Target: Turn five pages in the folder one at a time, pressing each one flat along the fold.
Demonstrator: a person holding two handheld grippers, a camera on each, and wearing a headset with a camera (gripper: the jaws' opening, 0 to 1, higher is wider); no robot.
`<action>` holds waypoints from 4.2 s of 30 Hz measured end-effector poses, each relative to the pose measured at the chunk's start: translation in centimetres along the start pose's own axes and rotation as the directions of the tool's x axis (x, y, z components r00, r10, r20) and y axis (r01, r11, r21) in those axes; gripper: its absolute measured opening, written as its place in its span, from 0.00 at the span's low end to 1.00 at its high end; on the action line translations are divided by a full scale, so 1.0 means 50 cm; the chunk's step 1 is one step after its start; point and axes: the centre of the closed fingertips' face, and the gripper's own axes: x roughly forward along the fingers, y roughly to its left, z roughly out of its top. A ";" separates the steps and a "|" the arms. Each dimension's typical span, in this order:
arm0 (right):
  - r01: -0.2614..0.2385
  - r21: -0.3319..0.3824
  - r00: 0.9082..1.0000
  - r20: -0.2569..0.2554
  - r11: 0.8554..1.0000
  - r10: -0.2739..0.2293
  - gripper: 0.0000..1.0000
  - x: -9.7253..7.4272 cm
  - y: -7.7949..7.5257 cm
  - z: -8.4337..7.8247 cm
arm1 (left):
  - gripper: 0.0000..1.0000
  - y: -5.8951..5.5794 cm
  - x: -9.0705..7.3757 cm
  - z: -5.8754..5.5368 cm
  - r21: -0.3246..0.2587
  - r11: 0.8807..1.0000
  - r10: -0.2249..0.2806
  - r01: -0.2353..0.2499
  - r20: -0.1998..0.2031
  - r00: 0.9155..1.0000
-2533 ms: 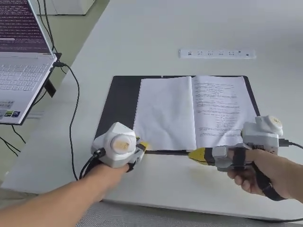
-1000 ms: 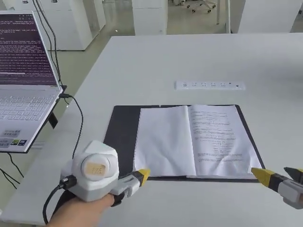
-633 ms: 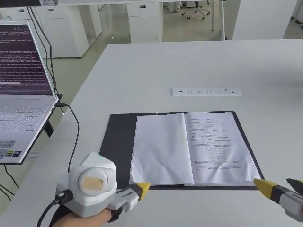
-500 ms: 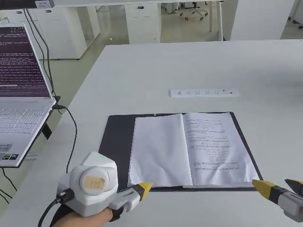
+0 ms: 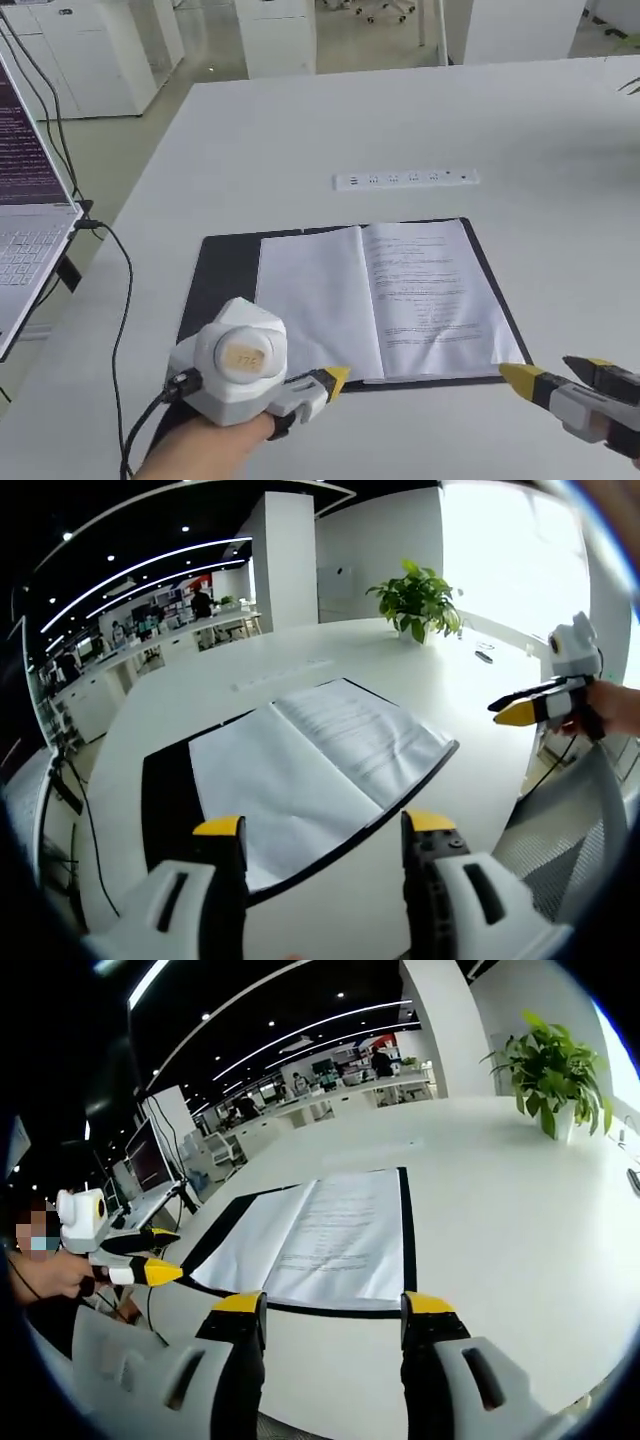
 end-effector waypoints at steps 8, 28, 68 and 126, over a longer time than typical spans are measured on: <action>-0.012 0.013 1.000 0.013 1.000 0.012 0.51 0.010 -0.002 -0.003 | 0.61 -0.066 0.074 0.007 0.039 0.998 -0.057 0.057 -0.003 0.998; -0.018 0.038 1.000 0.002 0.999 0.018 0.48 0.045 -0.018 -0.025 | 0.54 -0.175 0.232 0.028 0.117 0.986 -0.120 0.119 0.001 0.993; -0.006 0.106 1.000 0.007 0.994 0.006 0.46 0.085 -0.042 -0.037 | 0.42 -0.193 0.323 0.008 0.084 0.993 -0.093 0.088 0.060 0.994; -0.005 0.200 0.999 -0.032 0.980 0.012 0.35 0.152 -0.088 -0.038 | 0.10 -0.184 0.328 0.012 0.107 0.992 -0.068 0.059 0.079 0.995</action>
